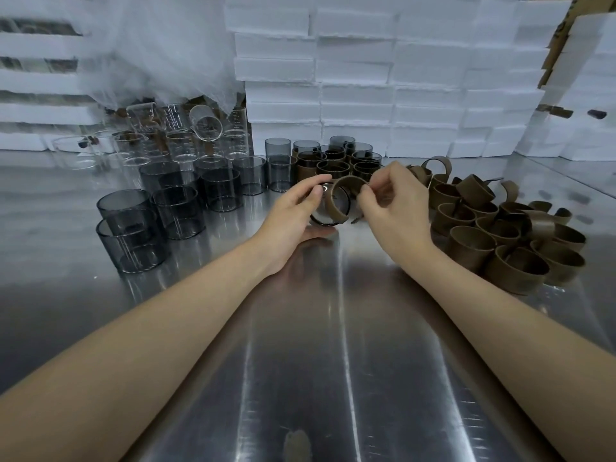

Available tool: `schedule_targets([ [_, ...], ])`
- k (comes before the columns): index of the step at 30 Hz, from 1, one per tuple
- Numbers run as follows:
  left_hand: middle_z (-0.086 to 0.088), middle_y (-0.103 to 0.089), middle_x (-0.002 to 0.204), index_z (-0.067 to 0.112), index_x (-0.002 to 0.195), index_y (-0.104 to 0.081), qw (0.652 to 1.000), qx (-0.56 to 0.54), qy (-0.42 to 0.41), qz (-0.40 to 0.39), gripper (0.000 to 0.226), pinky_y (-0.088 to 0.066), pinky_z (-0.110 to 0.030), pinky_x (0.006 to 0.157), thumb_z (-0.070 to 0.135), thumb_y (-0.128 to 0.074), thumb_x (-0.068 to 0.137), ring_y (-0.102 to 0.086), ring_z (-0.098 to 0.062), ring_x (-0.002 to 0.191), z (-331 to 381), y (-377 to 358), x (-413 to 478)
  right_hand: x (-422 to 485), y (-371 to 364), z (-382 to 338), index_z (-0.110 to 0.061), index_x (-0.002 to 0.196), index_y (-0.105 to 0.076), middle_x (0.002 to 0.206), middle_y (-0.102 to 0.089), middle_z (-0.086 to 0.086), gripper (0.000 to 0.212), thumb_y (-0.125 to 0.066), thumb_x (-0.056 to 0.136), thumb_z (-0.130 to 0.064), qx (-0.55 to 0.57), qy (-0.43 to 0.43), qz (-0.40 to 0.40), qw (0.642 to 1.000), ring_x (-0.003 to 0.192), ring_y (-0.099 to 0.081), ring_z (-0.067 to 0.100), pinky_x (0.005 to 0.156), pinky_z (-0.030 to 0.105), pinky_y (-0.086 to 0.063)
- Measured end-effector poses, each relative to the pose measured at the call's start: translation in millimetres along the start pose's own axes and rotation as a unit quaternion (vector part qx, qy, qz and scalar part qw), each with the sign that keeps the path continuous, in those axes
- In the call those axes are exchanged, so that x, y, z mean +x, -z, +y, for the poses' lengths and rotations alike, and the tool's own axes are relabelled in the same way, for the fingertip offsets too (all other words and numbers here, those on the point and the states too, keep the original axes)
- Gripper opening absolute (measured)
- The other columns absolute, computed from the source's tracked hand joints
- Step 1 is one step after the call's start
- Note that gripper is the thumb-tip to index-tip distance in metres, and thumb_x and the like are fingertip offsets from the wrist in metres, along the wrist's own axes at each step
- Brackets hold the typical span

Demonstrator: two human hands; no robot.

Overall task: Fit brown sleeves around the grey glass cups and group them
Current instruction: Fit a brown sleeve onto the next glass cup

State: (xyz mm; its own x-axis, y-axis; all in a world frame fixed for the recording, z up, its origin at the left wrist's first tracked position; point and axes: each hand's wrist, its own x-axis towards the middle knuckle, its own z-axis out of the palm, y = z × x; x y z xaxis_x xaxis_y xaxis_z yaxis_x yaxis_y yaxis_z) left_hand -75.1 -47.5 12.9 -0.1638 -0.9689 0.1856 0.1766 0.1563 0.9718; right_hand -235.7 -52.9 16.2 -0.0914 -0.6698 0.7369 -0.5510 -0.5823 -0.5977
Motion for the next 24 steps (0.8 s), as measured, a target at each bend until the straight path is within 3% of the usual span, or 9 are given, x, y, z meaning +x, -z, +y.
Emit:
schedule_targets([
  [5,-0.004,-0.066,0.119,0.019,0.124,-0.062,0.999,0.005,0.013,-0.031,0.043,-0.059,-0.043,0.084,0.048,-0.054,0.092,-0.065,-0.016,0.106,3.0,-0.2,-1.6,-1.8,-1.8,-7.6,-0.01,0.07,-0.047,0.084,-0.066,0.013,0.022,-0.062,0.081,0.001,-0.007,0.042,-0.005,0.999,0.067,-0.055,0.011,0.06,0.008,-0.041],
  [8,-0.01,-0.063,0.125,0.021,0.129,-0.058,0.995,0.071,0.002,-0.063,0.057,-0.057,-0.042,0.088,0.037,-0.075,0.077,-0.066,-0.027,0.108,0.9,-2.1,-5.1,-2.9,-1.5,-7.8,-0.015,0.06,-0.037,0.064,-0.058,0.018,0.035,-0.058,0.081,0.004,-0.016,0.061,-0.02,0.998,0.071,-0.061,0.024,0.064,0.018,-0.043],
  [10,-0.011,-0.06,0.128,0.02,0.13,-0.057,0.995,0.076,0.0,-0.065,0.054,-0.057,-0.041,0.089,0.03,-0.075,0.08,-0.065,-0.028,0.111,0.1,-2.8,-4.9,-2.2,-0.2,-6.7,-0.01,0.059,-0.036,0.056,-0.048,0.014,0.034,-0.056,0.081,0.006,-0.012,0.066,-0.037,0.997,0.065,-0.056,0.031,0.061,0.036,-0.043],
  [11,-0.011,-0.059,0.13,0.02,0.131,-0.057,0.996,0.067,0.002,-0.062,0.049,-0.057,-0.041,0.089,0.026,-0.072,0.085,-0.063,-0.028,0.114,0.4,-2.6,-4.2,-1.5,0.1,-6.0,-0.009,0.059,-0.037,0.056,-0.046,0.011,0.034,-0.057,0.081,0.006,-0.009,0.068,-0.044,0.997,0.062,-0.053,0.031,0.059,0.038,-0.042],
  [15,-0.009,-0.062,0.118,0.017,0.129,-0.057,0.997,0.053,0.014,-0.054,0.044,-0.055,-0.046,0.091,0.0,-0.06,0.089,-0.063,-0.031,0.111,1.4,-1.1,-2.2,-1.5,-1.8,-3.3,-0.008,0.06,-0.036,0.06,-0.054,0.012,0.034,-0.058,0.085,0.001,-0.005,0.073,-0.073,0.995,0.061,-0.051,0.026,0.058,0.03,-0.038],
  [17,-0.007,-0.063,0.113,0.017,0.127,-0.058,0.997,0.052,0.016,-0.049,0.048,-0.054,-0.046,0.09,-0.007,-0.054,0.086,-0.064,-0.029,0.106,2.6,-1.3,-2.5,-1.0,-2.4,-2.2,-0.009,0.061,-0.037,0.057,-0.051,0.006,0.033,-0.059,0.084,0.0,-0.016,0.083,-0.082,0.993,0.058,-0.049,0.01,0.058,0.026,-0.037],
  [19,-0.009,-0.063,0.115,0.017,0.127,-0.058,0.997,0.052,0.022,-0.043,0.052,-0.054,-0.047,0.091,-0.009,-0.05,0.084,-0.064,-0.027,0.105,4.0,-1.9,-2.8,0.7,-1.8,-2.0,-0.01,0.062,-0.038,0.053,-0.04,-0.006,0.033,-0.06,0.083,0.001,-0.018,0.091,-0.085,0.992,0.054,-0.042,0.005,0.056,0.021,-0.033],
  [22,-0.013,-0.06,0.127,0.017,0.129,-0.057,0.998,0.054,0.027,-0.035,0.056,-0.053,-0.05,0.093,-0.011,-0.045,0.081,-0.063,-0.025,0.103,5.7,-3.9,-4.8,3.5,0.3,-3.6,-0.012,0.062,-0.037,0.052,-0.034,-0.01,0.033,-0.06,0.081,0.003,-0.015,0.092,-0.102,0.99,0.052,-0.033,0.01,0.055,0.025,-0.03],
  [24,-0.013,-0.058,0.131,0.018,0.131,-0.055,0.997,0.057,0.032,-0.03,0.06,-0.053,-0.051,0.095,-0.012,-0.044,0.08,-0.063,-0.029,0.108,6.5,-5.1,-5.7,6.0,2.7,-4.2,-0.013,0.062,-0.037,0.053,-0.037,-0.01,0.033,-0.059,0.08,0.005,0.005,0.085,-0.113,0.99,0.055,-0.039,0.009,0.057,0.023,-0.032],
])
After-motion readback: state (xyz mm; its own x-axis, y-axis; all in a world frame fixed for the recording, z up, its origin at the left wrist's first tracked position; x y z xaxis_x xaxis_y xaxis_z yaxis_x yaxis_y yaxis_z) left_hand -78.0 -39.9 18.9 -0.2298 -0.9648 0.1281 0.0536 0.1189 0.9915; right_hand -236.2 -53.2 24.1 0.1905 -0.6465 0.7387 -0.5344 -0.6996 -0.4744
